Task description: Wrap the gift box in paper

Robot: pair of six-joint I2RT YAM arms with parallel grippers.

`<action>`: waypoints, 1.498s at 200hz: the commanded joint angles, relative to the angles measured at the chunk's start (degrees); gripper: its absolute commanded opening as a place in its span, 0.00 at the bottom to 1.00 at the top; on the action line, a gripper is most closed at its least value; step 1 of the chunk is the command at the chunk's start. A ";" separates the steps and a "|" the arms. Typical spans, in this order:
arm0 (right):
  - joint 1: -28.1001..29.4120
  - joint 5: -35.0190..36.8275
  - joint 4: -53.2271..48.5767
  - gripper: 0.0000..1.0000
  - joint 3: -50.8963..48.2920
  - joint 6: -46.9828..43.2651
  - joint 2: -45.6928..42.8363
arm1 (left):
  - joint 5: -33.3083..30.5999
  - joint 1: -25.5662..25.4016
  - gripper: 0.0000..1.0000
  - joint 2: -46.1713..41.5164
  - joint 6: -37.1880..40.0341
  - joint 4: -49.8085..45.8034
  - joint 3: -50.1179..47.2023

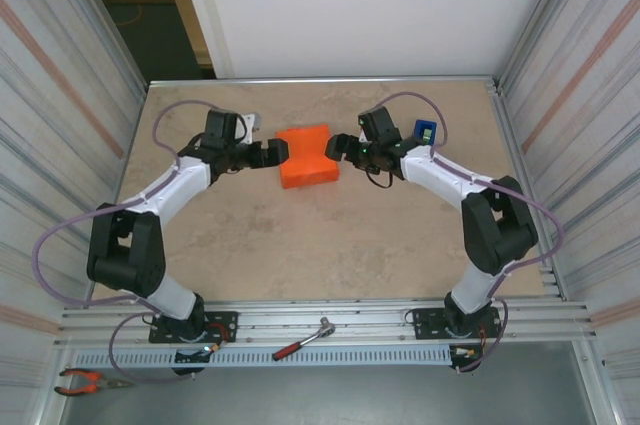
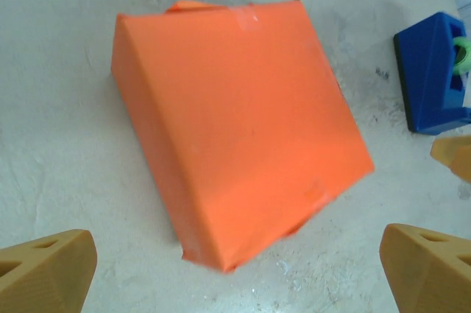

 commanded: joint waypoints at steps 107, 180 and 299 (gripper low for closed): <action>-15.21 39.01 -3.23 0.98 -15.99 -17.13 -23.47 | -22.53 6.61 0.99 -22.45 17.18 16.77 -18.59; -21.05 44.10 20.41 0.98 -26.42 -30.61 -14.47 | -23.60 16.55 0.99 -10.40 17.99 36.50 -29.47; -31.56 16.52 61.60 0.98 -45.89 -34.01 -7.33 | -13.51 15.72 0.99 -0.46 22.89 57.57 -37.30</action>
